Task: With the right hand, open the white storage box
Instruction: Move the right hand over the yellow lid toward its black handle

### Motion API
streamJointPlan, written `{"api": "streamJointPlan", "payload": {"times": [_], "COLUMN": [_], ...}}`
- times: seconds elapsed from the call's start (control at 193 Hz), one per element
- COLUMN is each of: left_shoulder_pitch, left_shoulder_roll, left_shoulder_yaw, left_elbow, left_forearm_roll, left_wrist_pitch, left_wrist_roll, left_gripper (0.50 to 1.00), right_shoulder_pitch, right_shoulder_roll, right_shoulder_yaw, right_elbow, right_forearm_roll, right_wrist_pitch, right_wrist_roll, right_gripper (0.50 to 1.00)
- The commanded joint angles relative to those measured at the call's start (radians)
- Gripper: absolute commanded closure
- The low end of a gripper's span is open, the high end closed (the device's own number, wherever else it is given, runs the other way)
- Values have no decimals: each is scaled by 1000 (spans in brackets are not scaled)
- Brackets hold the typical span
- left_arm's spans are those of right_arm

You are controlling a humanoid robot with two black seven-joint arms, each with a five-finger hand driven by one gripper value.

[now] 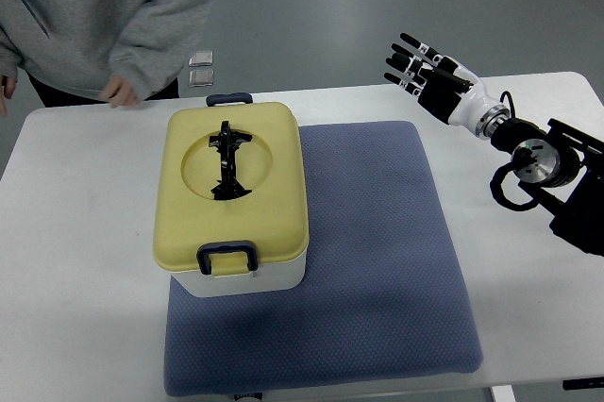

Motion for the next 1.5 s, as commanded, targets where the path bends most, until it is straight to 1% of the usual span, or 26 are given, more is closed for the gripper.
{"api": "streamJointPlan", "payload": {"times": [0.0, 0.327, 0.431, 0.503, 0.55, 0.701, 0.768, 0.82, 0.825, 0.877, 0.976, 1.038, 1.1, 1.204, 1.266, 1.375, 1.494], "left_shoulder_pitch": [0, 0, 0, 0, 0, -2, -2, -2, -2, -3, -8, -8, -8, -8, -8, -8, -8], "left_shoulder_roll": [0, 0, 0, 0, 0, 0, 0, 0, 0, 0, 0, 0, 0, 0, 0, 0, 0], "left_shoulder_yaw": [0, 0, 0, 0, 0, 0, 0, 0, 0, 0, 0, 0, 0, 0, 0, 0, -2], "left_elbow": [0, -1, 0, -1, -1, -4, -6, -6, -6, -8, -6, -6, -6, -8, -6, -6, -6], "left_forearm_roll": [1, 0, 0, 0, 0, 0, 0, 0, 0, 0, 0, 0, 1, 0, 0, 0, 0], "left_wrist_pitch": [0, 0, 0, 0, 0, 0, -3, -3, -6, -8, -9, -9, -11, -12, -12, -12, -12], "left_wrist_roll": [2, 2, 2, 2, 2, 2, 2, 2, 2, 2, 2, 2, 2, 2, 2, 0, 0], "left_gripper": [500, 500, 500, 500, 500, 500, 500, 500, 500, 500, 500, 500, 500, 500, 500, 500, 500], "right_shoulder_pitch": [0, 10, 62, 108, 139, 251, 311, 311, 357, 395, 454, 489, 520, 573, 592, 589, 575], "right_shoulder_roll": [-1, -15, -18, -21, -33, -75, -93, -93, -102, -104, -108, -122, -139, -170, -171, -158, -133], "right_shoulder_yaw": [0, -15, -21, -23, -21, -21, -21, -21, -23, -21, -26, -40, -64, -124, -141, -142, -145], "right_elbow": [0, 1, 3, 3, 11, 17, 41, 41, 56, 69, 129, 184, 247, 379, 438, 486, 488], "right_forearm_roll": [-1, -4, -60, -174, -295, -717, -936, -936, -1103, -1273, -1496, -1583, -1608, -1608, -1608, -1610, -1619], "right_wrist_pitch": [0, 5, 8, 15, 29, 106, 138, 138, 137, 140, 146, 149, 152, 175, 179, 176, 166], "right_wrist_roll": [0, -2, -3, -3, -3, 3, 8, 8, 8, 14, 64, 80, 90, 175, 189, 189, 189], "right_gripper": [572, 572, 572, 572, 572, 572, 572, 572, 572, 572, 572, 572, 572, 572, 572, 572, 572]}}
